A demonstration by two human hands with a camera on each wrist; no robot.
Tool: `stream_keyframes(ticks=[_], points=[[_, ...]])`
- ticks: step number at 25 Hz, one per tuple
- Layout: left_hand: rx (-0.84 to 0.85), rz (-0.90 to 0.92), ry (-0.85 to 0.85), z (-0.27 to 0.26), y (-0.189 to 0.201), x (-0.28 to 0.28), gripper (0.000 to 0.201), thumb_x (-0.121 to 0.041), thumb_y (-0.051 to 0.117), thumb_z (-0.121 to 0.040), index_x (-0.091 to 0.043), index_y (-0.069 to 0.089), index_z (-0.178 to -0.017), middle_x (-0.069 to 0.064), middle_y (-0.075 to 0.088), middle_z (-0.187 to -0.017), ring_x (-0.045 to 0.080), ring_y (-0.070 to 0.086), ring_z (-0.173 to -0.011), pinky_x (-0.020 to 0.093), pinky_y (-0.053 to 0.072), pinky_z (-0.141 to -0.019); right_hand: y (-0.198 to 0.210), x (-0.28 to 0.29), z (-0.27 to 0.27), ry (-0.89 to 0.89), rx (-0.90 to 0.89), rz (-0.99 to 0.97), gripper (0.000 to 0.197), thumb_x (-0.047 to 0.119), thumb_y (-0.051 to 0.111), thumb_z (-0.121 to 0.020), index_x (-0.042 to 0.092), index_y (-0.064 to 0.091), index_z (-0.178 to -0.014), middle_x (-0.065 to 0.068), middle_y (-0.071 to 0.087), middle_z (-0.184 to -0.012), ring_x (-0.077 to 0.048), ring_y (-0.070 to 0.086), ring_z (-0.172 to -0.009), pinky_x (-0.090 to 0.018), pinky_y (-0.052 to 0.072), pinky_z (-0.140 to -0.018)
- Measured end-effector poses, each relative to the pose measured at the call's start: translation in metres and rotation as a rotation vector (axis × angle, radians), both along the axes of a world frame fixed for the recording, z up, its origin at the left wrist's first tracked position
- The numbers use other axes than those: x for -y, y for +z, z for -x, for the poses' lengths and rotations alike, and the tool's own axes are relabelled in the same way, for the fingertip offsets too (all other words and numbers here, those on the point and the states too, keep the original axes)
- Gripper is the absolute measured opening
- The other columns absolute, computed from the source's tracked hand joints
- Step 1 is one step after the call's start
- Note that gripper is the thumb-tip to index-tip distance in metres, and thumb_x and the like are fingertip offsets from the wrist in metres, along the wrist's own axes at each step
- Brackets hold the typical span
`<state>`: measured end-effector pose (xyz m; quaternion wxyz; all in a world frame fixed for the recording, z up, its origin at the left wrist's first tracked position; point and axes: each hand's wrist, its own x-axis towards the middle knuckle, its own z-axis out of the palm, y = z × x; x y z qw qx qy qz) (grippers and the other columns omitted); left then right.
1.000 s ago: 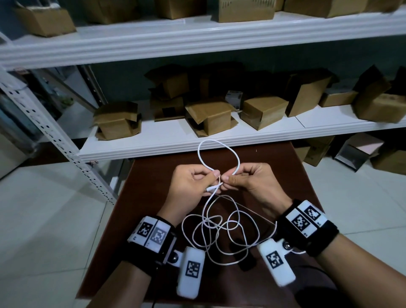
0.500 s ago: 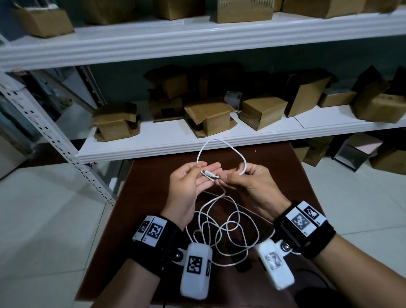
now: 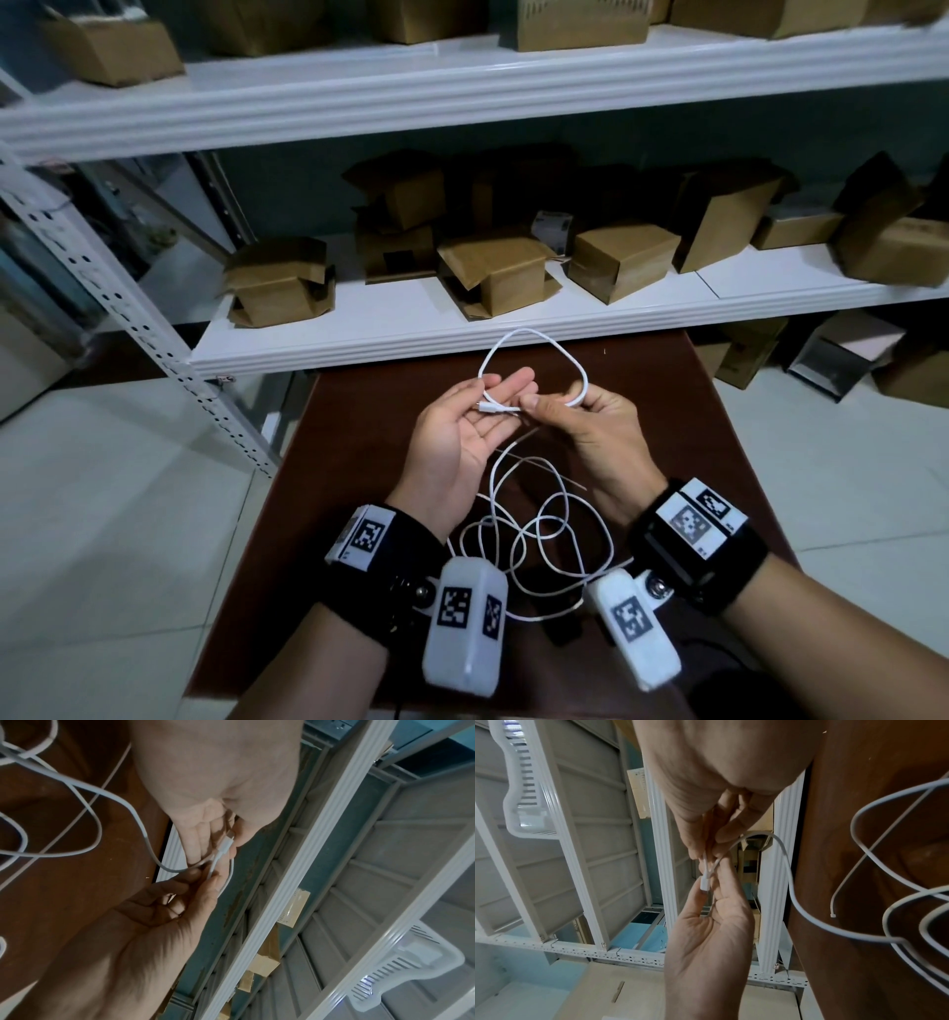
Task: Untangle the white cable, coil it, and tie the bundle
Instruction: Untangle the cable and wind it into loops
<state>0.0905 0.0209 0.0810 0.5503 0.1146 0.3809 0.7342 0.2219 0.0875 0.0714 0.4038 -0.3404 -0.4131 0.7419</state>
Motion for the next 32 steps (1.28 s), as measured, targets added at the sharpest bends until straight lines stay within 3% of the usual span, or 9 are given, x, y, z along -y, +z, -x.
stream_keyframes(ticks=[4,7,11,14,16,20,26,29,32], points=[[0.000,-0.044,-0.033,-0.005,-0.001,0.002,0.014,-0.010,0.043,-0.109,-0.002,0.054,-0.109,0.032,0.070,-0.127,0.038,0.070,-0.122,0.046,0.051,-0.110,-0.001,-0.003,-0.001,-0.018,-0.061,0.060,0.033,-0.001,0.085,-0.076,0.018,0.065,-0.057,-0.019,0.074,-0.082,-0.022,0.070,-0.073,-0.033,0.058,-0.078],[-0.006,-0.062,-0.050,-0.006,0.000,0.001,0.019,-0.018,0.046,-0.109,-0.003,0.056,-0.110,0.030,0.069,-0.130,0.037,0.068,-0.126,0.046,0.049,-0.112,-0.005,-0.006,-0.002,-0.031,-0.055,0.083,0.030,0.004,0.087,-0.074,0.019,0.065,-0.059,-0.016,0.072,-0.079,-0.020,0.068,-0.072,-0.028,0.056,-0.076],[-0.132,-0.105,-0.075,-0.007,-0.004,0.001,0.022,0.006,0.046,-0.104,0.004,0.051,-0.124,0.027,0.068,-0.135,0.033,0.066,-0.129,0.043,0.052,-0.111,-0.005,-0.007,-0.001,-0.045,-0.052,0.085,0.032,0.005,0.086,-0.072,0.022,0.065,-0.054,-0.013,0.073,-0.077,-0.019,0.069,-0.071,-0.022,0.056,-0.069],[-0.188,-0.121,-0.069,-0.007,-0.007,0.002,0.023,0.012,0.045,-0.103,0.005,0.051,-0.125,0.027,0.068,-0.134,0.030,0.070,-0.123,0.037,0.058,-0.102,-0.006,-0.004,-0.003,-0.038,-0.060,0.060,0.031,0.005,0.088,-0.069,0.020,0.065,-0.055,-0.017,0.074,-0.079,-0.024,0.071,-0.074,-0.030,0.059,-0.072],[-0.212,-0.119,-0.047,-0.007,-0.008,0.001,0.018,0.006,0.046,-0.106,0.006,0.051,-0.123,0.029,0.067,-0.133,0.030,0.073,-0.119,0.034,0.060,-0.096,-0.007,0.000,-0.003,-0.007,-0.067,-0.018,0.027,0.003,0.088,-0.068,0.016,0.066,-0.058,-0.028,0.075,-0.090,-0.037,0.073,-0.087,-0.043,0.060,-0.086],[-0.162,-0.077,-0.007,-0.006,-0.010,0.000,0.014,-0.001,0.041,-0.110,0.006,0.052,-0.116,0.030,0.069,-0.128,0.033,0.077,-0.107,0.033,0.063,-0.086,-0.014,-0.003,-0.001,0.058,-0.007,-0.209,0.026,0.003,0.090,-0.069,-0.008,0.067,-0.077,-0.032,0.074,-0.096,-0.041,0.073,-0.094,-0.052,0.057,-0.096],[-0.157,-0.023,0.041,0.003,-0.010,-0.003,0.014,-0.001,0.040,-0.110,0.002,0.054,-0.112,0.026,0.076,-0.116,0.035,0.074,-0.114,0.046,0.058,-0.102,-0.013,-0.016,-0.002,0.050,0.104,-0.205,0.030,0.016,0.069,-0.097,-0.013,0.072,-0.087,-0.018,0.066,-0.076,-0.020,0.061,-0.071,-0.026,0.051,-0.067],[-0.141,-0.020,0.079,0.005,-0.011,-0.004,0.014,0.002,0.040,-0.110,0.001,0.055,-0.111,0.029,0.075,-0.116,0.040,0.071,-0.118,0.051,0.054,-0.106,-0.020,-0.020,0.000,0.029,0.132,-0.224,0.037,0.012,0.070,-0.095,-0.021,0.061,-0.081,-0.022,0.058,-0.073,-0.022,0.054,-0.066,-0.031,0.045,-0.068],[-0.147,-0.014,0.098,0.007,-0.015,-0.005,0.013,0.003,0.042,-0.109,0.001,0.055,-0.111,0.028,0.075,-0.115,0.040,0.072,-0.117,0.051,0.051,-0.109,-0.025,-0.019,0.002,0.023,0.252,-0.322,0.015,0.002,0.068,-0.089,-0.006,0.070,-0.077,-0.018,0.064,-0.073,-0.021,0.055,-0.068,-0.033,0.046,-0.072]])
